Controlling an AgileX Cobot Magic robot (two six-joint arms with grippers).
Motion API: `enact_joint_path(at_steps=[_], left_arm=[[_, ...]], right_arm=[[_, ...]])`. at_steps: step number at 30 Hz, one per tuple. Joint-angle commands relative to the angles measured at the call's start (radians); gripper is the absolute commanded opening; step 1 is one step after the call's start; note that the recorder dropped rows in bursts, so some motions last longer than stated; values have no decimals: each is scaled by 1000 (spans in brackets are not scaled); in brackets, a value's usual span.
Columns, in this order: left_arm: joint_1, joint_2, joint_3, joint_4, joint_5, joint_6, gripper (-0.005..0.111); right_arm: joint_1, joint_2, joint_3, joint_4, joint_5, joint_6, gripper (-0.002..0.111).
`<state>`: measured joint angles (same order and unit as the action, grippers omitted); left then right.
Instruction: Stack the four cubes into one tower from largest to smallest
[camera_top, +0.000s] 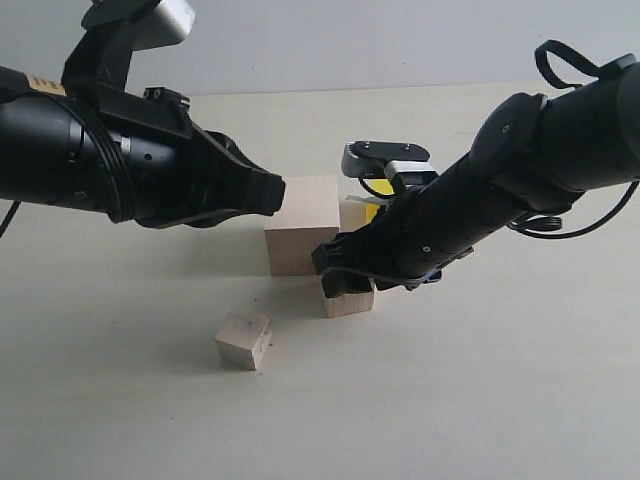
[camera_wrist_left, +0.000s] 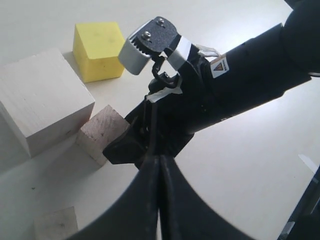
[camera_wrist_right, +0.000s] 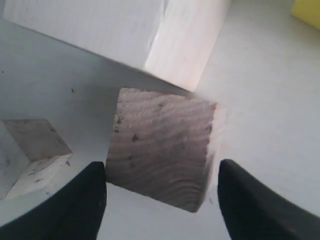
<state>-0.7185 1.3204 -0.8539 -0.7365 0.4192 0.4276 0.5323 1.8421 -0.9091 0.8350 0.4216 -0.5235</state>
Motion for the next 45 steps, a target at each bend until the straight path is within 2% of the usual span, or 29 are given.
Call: enact_joint_path(at_steps=[1, 5, 9, 17, 21, 25, 27, 34, 45], left_arm=[[2, -10, -5, 3, -8, 4, 0], [2, -10, -5, 3, -8, 6, 0], [2, -10, -5, 3, -8, 6, 0], [2, -10, -5, 3, -8, 6, 0], [2, -10, -5, 3, -8, 8, 0], [2, -10, -5, 3, -10, 14, 0], [2, -10, -5, 3, -10, 16, 0], [2, -10, -5, 3, -10, 25, 0], [2, -10, -6, 3, -13, 35, 0]], right_arm=[[2, 0, -8, -9, -1, 0, 56], [2, 0, -8, -9, -1, 0, 46], [2, 0, -8, -20, -1, 25, 46], [2, 0, -8, -298, 9, 308, 33], [2, -6, -11, -291, 39, 306, 43], [2, -7, -29, -293, 100, 298, 63], [2, -7, -39, -293, 118, 288, 69], [2, -23, -78, -285, 193, 280, 70], [2, -62, -95, -285, 152, 284, 71]])
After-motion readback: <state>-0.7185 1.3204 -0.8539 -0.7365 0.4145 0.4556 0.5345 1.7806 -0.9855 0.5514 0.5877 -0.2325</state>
